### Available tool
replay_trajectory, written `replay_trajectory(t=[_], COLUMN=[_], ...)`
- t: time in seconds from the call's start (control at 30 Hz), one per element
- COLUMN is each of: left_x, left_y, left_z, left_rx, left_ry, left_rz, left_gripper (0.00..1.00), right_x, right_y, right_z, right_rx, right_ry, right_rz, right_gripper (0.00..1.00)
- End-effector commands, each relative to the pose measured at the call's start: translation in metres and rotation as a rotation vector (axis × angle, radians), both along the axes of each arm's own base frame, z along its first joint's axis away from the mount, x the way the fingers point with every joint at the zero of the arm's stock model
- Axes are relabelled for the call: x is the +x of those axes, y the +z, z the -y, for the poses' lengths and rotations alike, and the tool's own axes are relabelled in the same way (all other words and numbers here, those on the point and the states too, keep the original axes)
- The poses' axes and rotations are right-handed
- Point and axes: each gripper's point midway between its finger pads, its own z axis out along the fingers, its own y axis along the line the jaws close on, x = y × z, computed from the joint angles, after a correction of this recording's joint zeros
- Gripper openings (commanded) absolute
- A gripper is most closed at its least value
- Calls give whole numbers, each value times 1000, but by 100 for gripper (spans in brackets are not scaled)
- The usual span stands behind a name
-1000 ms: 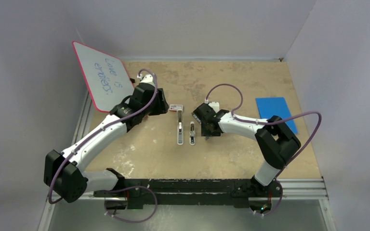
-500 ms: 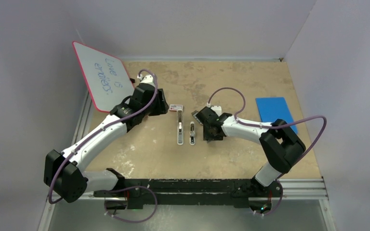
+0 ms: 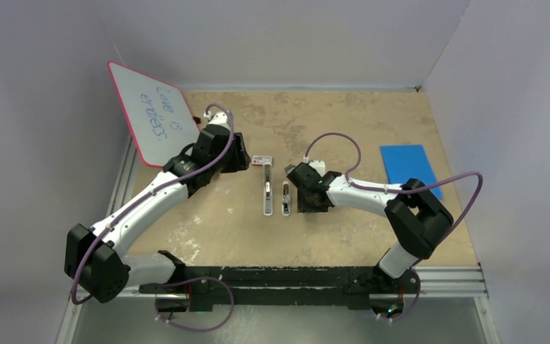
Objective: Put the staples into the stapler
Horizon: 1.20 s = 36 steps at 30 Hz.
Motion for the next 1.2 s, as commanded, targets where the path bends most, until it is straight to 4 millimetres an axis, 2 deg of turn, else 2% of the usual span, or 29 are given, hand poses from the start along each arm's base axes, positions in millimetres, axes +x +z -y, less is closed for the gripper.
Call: replay_trajectory(t=[0.0,0.1,0.33,0.53,0.63,0.73,0.83,1.0,1.07,1.17], left_x=[3,4,3,3,3,3,3,3,3,3], left_y=[15,14,13,12,12,12,13,13,13,14], left_z=[-2,-2,-1,0,-1,0,-1,-1,-1,-2], left_rx=[-10,-11,-12,-14,-14,-14,-15,-14,-12,-10], left_ry=[-8,-7,-9,-12,-11,-12,-12,-11,-10,-6], left_rz=[59,57,53,50,49,49,51,54,54,57], left_gripper=[50,50,50,50,50,50,50,50,50,50], right_x=[-24,-25,-30,-31,-31,-29,-24,-11,-3,11], right_y=[-15,-13,-12,-2,1,2,5,14,16,15], right_z=[18,26,35,43,42,41,31,8,7,20], right_rx=[-77,-111,-125,-130,-119,-105,-66,8,6,-10], right_ry=[-21,-51,-121,-166,-179,-185,-160,-62,-37,-44], right_rz=[-74,-68,-68,-48,-37,-28,-15,15,32,38], right_gripper=[47,45,48,48,46,40,37,49,51,51])
